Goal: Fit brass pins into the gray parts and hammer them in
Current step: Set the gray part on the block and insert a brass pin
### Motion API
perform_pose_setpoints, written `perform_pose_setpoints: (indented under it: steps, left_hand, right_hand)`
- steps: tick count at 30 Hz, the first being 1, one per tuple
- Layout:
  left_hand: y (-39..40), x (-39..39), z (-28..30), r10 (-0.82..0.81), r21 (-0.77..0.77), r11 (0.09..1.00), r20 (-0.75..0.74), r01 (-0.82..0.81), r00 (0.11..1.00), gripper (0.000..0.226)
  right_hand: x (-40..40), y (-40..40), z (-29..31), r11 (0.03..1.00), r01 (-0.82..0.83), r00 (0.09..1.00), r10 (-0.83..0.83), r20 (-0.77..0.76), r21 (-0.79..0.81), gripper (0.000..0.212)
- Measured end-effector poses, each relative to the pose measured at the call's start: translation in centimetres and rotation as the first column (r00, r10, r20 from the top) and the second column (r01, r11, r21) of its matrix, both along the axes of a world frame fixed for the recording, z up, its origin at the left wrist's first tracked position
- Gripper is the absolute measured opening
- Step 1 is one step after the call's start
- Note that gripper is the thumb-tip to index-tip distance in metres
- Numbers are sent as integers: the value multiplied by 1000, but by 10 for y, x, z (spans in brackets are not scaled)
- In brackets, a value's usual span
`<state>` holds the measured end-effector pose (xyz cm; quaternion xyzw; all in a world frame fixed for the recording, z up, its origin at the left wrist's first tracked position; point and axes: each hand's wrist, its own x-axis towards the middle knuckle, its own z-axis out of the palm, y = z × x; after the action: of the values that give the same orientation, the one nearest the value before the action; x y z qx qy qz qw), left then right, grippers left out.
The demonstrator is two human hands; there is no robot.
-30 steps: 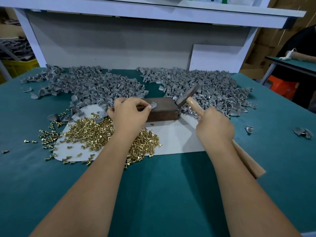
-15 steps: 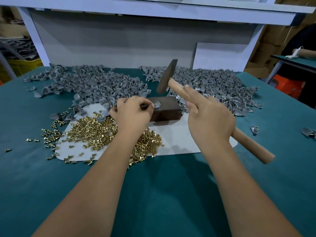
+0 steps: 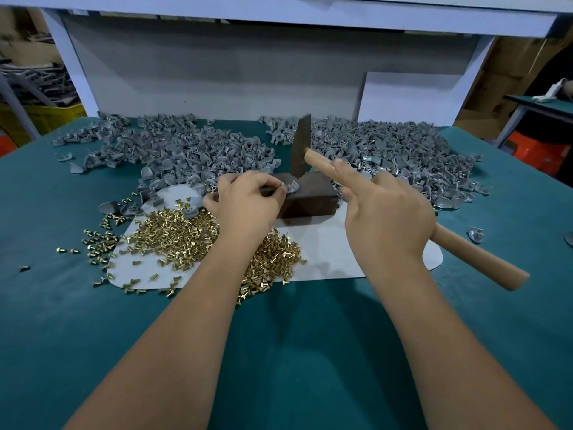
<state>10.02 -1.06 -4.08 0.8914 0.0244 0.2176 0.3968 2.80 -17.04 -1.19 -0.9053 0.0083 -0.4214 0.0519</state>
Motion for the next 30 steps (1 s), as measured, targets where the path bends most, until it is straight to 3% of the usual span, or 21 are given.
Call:
perform_pose_setpoints:
  steps: [2,5,17,21,26,30]
  left_hand:
    - [0,1,0,7,-4,1000,-2,-7,1000,15]
    - [0,1,0,5,10,1000,-8,-5,1000,12]
    - [-1,3,-1,24,12,1000,31,-25,999,18]
    - [-2,3,-3,51,60,997,83,-56,995,10]
    - [-3,3,-4,56,151,986,109,-72,992,10]
    - [-3,3,-3,55,106,992,107,-66,993,8]
  right_hand:
    - [-1,2,0,1000,-8,999,8,51,-1,42]
    - [-1,4,-3,998,8,1000,-7,10,-68,45]
    - [-1,9,-6,999,17,998,-14,54,-43,49]
    - [-2,9,-5,1000,17,997,-17,78,-8,49]
    - [-2,10,-7,1000,12,1000,-12,12,-26,49]
    - [-2,8,-7,998,35,999,-34,16,-52,51]
